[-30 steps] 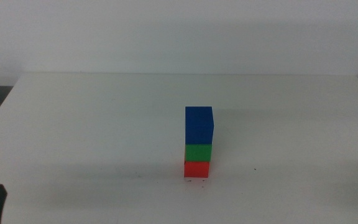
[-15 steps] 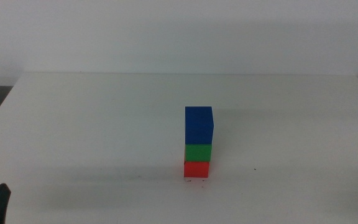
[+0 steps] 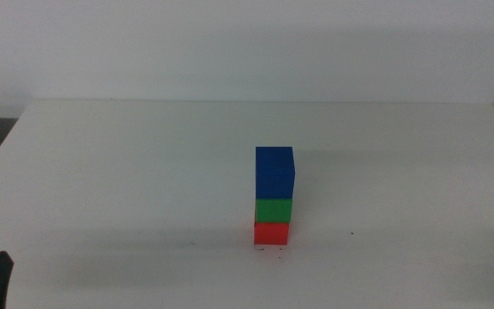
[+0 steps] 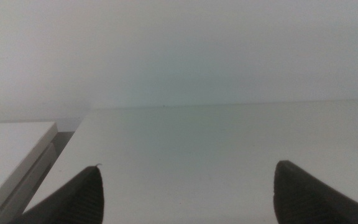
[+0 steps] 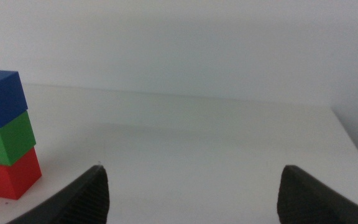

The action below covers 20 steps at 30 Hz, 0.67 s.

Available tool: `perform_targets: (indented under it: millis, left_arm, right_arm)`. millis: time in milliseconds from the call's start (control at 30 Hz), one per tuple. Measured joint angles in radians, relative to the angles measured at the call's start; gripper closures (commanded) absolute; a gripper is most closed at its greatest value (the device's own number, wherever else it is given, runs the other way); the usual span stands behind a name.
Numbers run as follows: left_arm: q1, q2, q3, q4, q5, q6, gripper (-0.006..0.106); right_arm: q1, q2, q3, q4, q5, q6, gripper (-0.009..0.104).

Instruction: Stack red cubes first, then green, then blue cubes in a specific spot.

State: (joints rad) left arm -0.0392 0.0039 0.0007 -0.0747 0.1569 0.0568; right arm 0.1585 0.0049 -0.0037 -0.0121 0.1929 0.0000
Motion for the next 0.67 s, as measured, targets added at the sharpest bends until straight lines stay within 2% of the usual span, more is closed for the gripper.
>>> perform_targets:
  millis: [667]
  left_arm:
    - [0.008, 0.0, 0.0, 0.014, -0.005, 0.0, 0.007]
  right_arm:
    - [0.0, 0.0, 0.0, 0.012, -0.035, -0.029, 0.014]
